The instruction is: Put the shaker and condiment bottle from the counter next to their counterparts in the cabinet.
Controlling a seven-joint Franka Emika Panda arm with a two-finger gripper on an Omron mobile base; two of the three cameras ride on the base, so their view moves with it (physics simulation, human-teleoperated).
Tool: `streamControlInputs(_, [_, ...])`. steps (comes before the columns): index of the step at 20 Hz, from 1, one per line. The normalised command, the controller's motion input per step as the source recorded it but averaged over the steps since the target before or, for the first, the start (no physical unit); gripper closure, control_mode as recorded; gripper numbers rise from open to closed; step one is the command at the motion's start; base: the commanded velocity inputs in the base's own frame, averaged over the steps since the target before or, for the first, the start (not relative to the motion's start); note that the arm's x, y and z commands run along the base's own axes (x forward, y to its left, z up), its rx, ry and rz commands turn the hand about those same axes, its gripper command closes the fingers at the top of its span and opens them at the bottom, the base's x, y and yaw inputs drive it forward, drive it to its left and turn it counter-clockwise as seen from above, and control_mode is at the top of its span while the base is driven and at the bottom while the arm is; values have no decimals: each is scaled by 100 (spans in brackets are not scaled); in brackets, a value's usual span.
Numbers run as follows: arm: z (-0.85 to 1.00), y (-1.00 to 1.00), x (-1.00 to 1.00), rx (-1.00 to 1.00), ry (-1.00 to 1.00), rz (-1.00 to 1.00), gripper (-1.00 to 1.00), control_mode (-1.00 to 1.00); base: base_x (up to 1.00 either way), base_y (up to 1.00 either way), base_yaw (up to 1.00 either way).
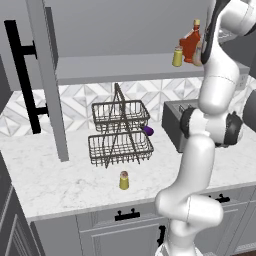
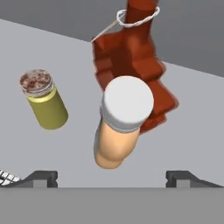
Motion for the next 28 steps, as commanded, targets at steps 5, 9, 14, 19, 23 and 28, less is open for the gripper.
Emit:
streamControlInputs(5, [0, -2, -51, 4, -2, 2, -100, -100, 0, 0, 0])
streamControlInputs(9, [0, 0, -63, 0, -1, 0, -100, -100, 0, 0, 0])
streamControlInputs(14, [0, 25, -71, -2, -4, 0, -100, -100, 0, 0, 0])
streamControlInputs(19, [-14, 70, -75, -12, -2, 0, -100, -100, 0, 0, 0])
streamControlInputs(23, [-44, 34, -97, -9, -6, 0, -100, -100, 0, 0, 0])
streamControlInputs(28, [-64, 15, -100, -4, -13, 0, -100, -100, 0, 0, 0])
